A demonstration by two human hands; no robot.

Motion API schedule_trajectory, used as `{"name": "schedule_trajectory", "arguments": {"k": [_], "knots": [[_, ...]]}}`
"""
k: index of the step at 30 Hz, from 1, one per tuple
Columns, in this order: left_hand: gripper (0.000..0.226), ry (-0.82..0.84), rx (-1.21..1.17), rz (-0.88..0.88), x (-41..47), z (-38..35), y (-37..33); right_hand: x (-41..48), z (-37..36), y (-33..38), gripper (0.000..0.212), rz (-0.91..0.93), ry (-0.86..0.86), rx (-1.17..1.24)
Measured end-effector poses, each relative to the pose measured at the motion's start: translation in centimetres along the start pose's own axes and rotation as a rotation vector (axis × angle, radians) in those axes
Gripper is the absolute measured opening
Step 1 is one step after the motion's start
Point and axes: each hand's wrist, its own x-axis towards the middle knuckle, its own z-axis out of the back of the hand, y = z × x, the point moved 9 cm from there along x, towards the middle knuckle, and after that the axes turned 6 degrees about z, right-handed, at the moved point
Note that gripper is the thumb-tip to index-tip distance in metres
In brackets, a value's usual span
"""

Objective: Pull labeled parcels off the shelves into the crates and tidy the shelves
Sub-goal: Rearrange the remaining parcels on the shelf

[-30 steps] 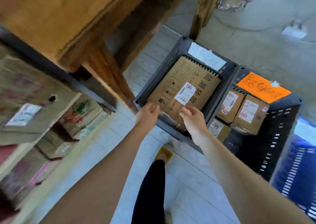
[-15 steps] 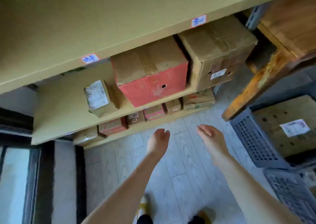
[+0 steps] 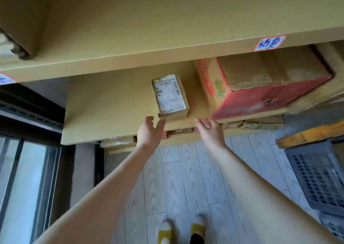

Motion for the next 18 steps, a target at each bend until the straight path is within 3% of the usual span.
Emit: {"name": "schedule_trajectory", "arguments": {"k": [3,4,5,6,8,10,13,16,18], "knots": [[0.067,-0.003,-0.004,0.01,3.5,-0.2,-0.5,3.7,-2.1,0.9,0.021,0.024,-0.012,-0.051],[0.067,0.013,0.002,0.017,4.4,-0.6,-0.6,4.7,-3.0,0.7,0.026,0.0,0.019,-0.078],[0.065,0.03,-0.003,0.018,5.1,-1.0,-0.7,5.4,-4.0,0.4,0.046,-0.033,0.061,-0.094],[0.057,0.045,-0.024,0.006,5.7,-1.4,-0.8,6.0,-4.8,0.1,0.059,-0.062,0.103,-0.111],[0.029,0.08,-0.106,-0.046,6.2,-2.0,-1.0,6.3,-5.8,-0.2,0.061,-0.061,0.143,-0.163],[0.022,0.101,-0.182,-0.123,5.9,-2.0,-0.8,5.7,-5.9,-0.3,0.052,-0.003,0.158,-0.136],[0.036,0.149,-0.218,-0.257,3.5,-2.6,0.1,3.2,-5.2,-0.8,0.022,0.141,0.181,-0.011],[0.054,0.073,-0.129,-0.316,1.8,-2.8,1.5,0.7,-5.1,-1.5,0.01,0.211,0.228,0.068],[0.056,0.05,-0.138,-0.347,1.7,-2.2,1.1,0.2,-5.3,-0.8,0.014,0.248,0.223,0.099]]}}
